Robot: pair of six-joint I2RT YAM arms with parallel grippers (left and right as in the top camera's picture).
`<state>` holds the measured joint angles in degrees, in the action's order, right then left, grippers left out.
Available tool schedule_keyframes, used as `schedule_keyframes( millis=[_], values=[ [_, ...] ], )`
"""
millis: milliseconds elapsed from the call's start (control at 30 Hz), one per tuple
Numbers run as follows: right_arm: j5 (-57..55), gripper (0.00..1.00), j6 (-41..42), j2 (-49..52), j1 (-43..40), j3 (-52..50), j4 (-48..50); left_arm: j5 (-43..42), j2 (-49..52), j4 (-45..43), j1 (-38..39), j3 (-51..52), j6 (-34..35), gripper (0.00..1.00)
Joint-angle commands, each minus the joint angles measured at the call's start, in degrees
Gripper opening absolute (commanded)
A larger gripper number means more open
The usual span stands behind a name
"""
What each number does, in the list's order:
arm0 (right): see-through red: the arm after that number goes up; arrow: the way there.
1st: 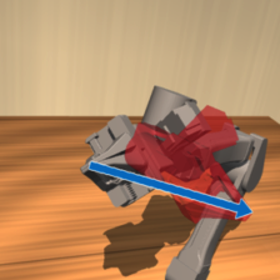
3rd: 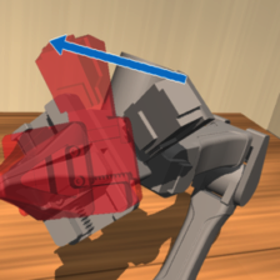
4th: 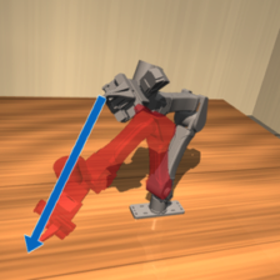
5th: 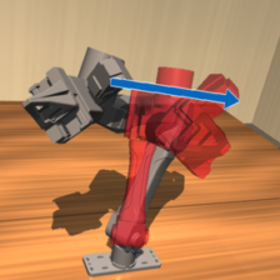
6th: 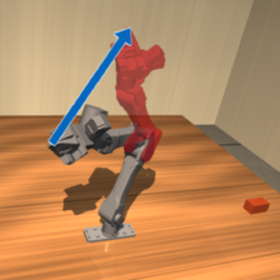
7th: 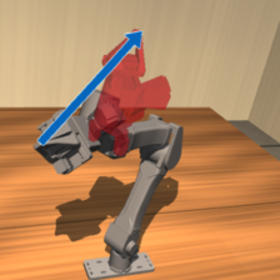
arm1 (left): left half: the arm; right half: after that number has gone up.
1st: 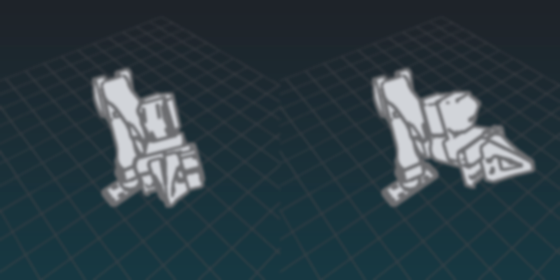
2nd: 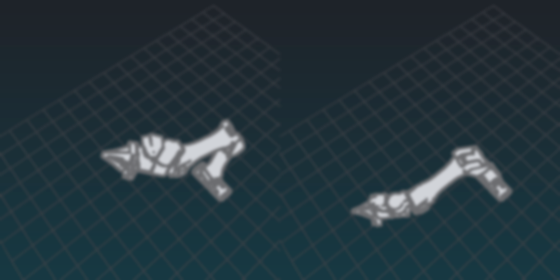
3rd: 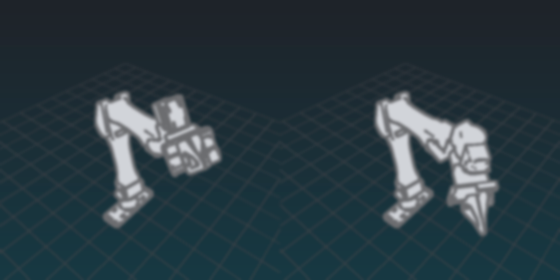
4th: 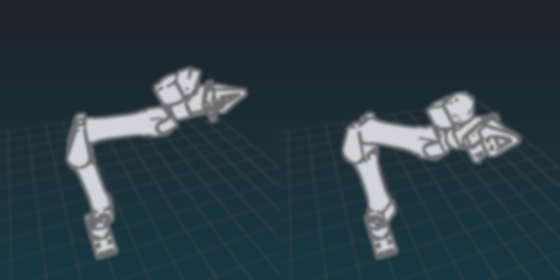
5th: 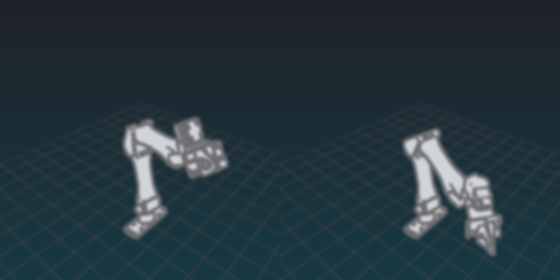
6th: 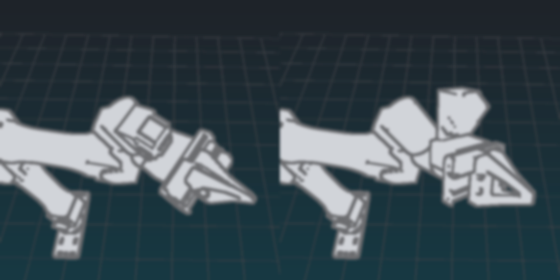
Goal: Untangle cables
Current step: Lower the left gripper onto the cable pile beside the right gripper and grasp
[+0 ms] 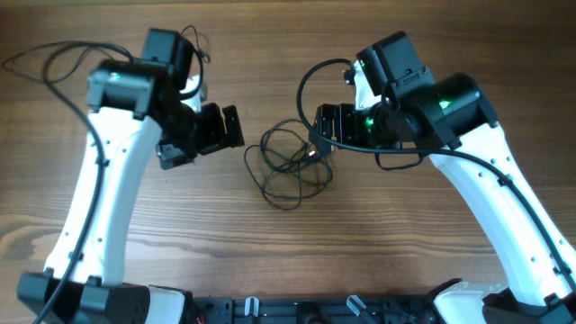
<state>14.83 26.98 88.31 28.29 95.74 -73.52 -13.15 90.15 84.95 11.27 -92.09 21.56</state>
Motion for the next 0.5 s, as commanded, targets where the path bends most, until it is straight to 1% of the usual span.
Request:
schedule_keyframes(
  millis=[0, 67, 200, 267, 300, 367, 433, 467],
  values=[
    [-1.07, 1.0, 0.66, 0.74, 0.24, 0.24, 0.94, -0.48, 0.68, -8.66, 0.24, 10.49, 5.14, 1.0],
    [-1.09, 1.0, 1.68, 0.74, 0.24, 0.24, 1.03, -1.84, 0.76, -14.01, 0.24, 15.17, 6.58, 1.0],
    [-1.09, 1.0, 1.68, 0.74, 0.24, 0.24, 1.4, -5.84, 0.83, -22.49, 0.26, 21.94, 6.64, 1.0],
    [-1.09, 1.0, 1.7, 0.74, 0.24, 0.24, 1.75, -7.43, 0.85, -27.47, 0.26, 25.29, 8.22, 1.0],
    [-1.07, 1.0, 1.7, 0.74, 0.24, 0.24, 1.95, -7.37, 0.96, -29.22, 0.26, 26.34, 9.05, 0.98],
    [-1.07, 1.0, 1.7, 0.74, 0.24, 0.24, 2.14, -7.39, 1.33, -33.14, 0.24, 28.65, 11.52, 0.89],
    [-1.07, 1.0, 1.7, 0.81, 0.24, 0.24, 2.16, -7.39, 2.1, -36.17, 0.26, 30.88, 15.34, 0.82],
    [-1.07, 1.0, 1.7, 0.83, 0.24, 0.24, 2.14, -7.39, 3.43, -40.0, 0.33, 33.42, 16.44, 0.76]
  ],
)
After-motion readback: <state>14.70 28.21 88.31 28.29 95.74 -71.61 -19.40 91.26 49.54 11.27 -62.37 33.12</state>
